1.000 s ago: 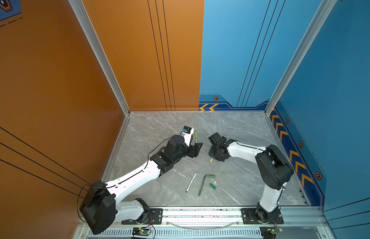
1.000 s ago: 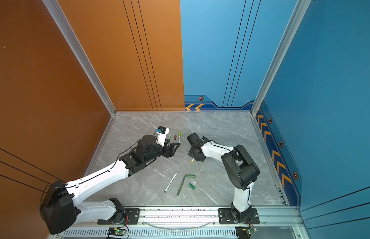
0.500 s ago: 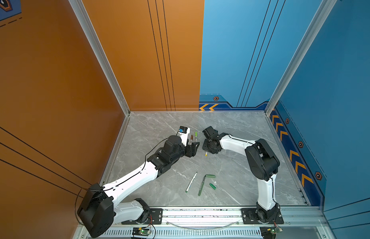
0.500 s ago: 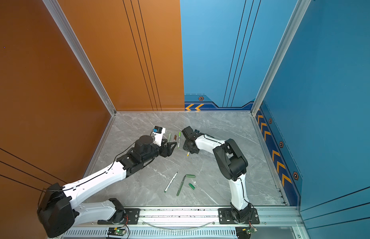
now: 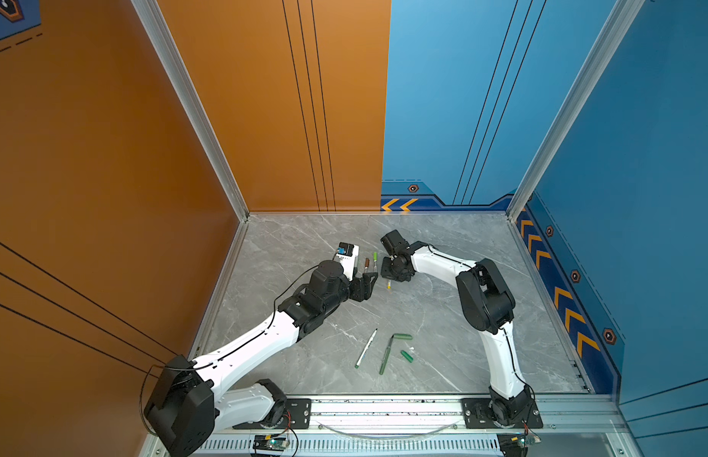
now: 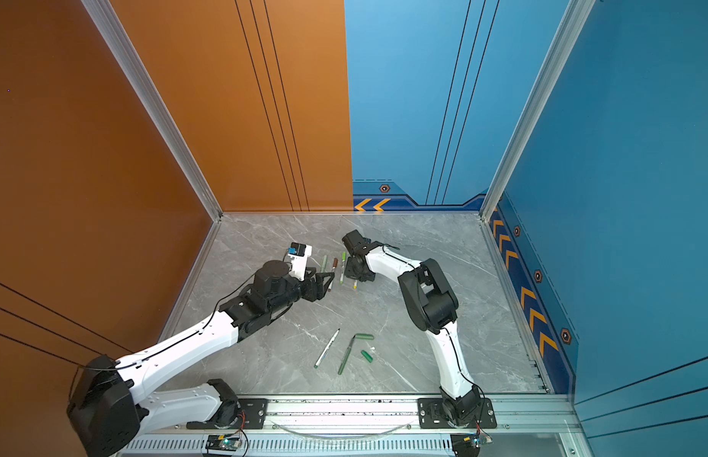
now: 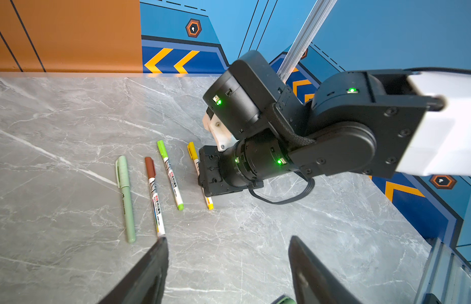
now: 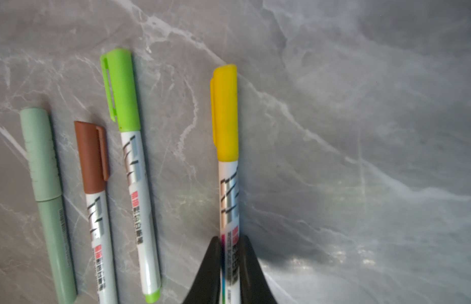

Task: Insert pens into pen caps
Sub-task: Move the pen to the center of the table, then pick up the pen from the bottom-center of the table.

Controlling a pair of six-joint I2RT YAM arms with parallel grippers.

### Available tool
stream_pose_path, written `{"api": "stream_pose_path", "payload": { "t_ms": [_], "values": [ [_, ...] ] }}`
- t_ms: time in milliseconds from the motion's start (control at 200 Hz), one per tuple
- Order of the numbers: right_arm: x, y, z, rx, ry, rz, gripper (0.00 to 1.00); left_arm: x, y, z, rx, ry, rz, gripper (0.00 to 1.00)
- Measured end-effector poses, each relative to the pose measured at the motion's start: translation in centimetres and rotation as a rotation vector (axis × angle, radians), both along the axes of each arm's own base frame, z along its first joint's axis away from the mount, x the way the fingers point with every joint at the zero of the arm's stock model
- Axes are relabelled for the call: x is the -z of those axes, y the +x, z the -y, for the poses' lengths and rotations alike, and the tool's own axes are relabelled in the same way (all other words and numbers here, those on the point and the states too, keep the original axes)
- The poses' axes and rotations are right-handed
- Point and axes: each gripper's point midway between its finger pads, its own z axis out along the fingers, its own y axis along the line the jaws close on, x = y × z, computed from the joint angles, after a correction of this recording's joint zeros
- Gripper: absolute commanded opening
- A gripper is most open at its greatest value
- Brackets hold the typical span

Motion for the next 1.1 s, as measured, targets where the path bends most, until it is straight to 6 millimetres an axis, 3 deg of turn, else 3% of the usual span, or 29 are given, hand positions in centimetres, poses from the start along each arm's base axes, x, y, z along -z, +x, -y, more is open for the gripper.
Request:
{"api": "stream_pose_path", "payload": {
  "t_ms": [230, 410, 536, 601, 701, 806, 886, 981, 1101],
  "values": [
    [-0.1, 0.6, -0.4, -0.025, 0.019, -0.01, 0.26, 0.1, 0.2, -0.6, -0.018, 0.002, -0.011, 0.72],
    [-0.7, 0.5, -0.6, -0.053, 0.043, -0.013, 0.43, 0.6, -0.2, -1.0, -0.024, 0.011, -0.04, 0.71],
    [-1.2, -0.6, 0.9, -0.055, 0.033, -0.05, 0.49, 1.5, -0.8, -1.3, -0.026, 0.032, -0.084, 0.71],
    [-2.6, -1.5, 1.7, -0.053, 0.031, -0.054, 0.5, 2.2, -1.4, -1.3, -0.018, 0.05, -0.112, 0.71],
    [-7.0, -2.7, 2.4, -0.058, 0.061, 0.004, 0.51, 3.6, -3.0, -0.8, 0.013, 0.097, -0.163, 0.71],
    [-12.9, -4.8, 2.7, -0.081, 0.116, 0.109, 0.51, 5.5, -5.5, 0.1, 0.055, 0.165, -0.23, 0.69],
    [-15.5, -7.2, 3.2, -0.102, 0.139, 0.164, 0.51, 6.9, -7.6, 0.8, 0.085, 0.216, -0.278, 0.68],
    [-15.7, -10.3, 3.9, -0.125, 0.134, 0.17, 0.51, 8.9, -9.8, 1.6, 0.117, 0.287, -0.329, 0.67],
    [-13.1, -13.7, 5.4, -0.144, 0.099, 0.114, 0.5, 11.6, -12.5, 2.5, 0.157, 0.392, -0.376, 0.66]
  ]
}}
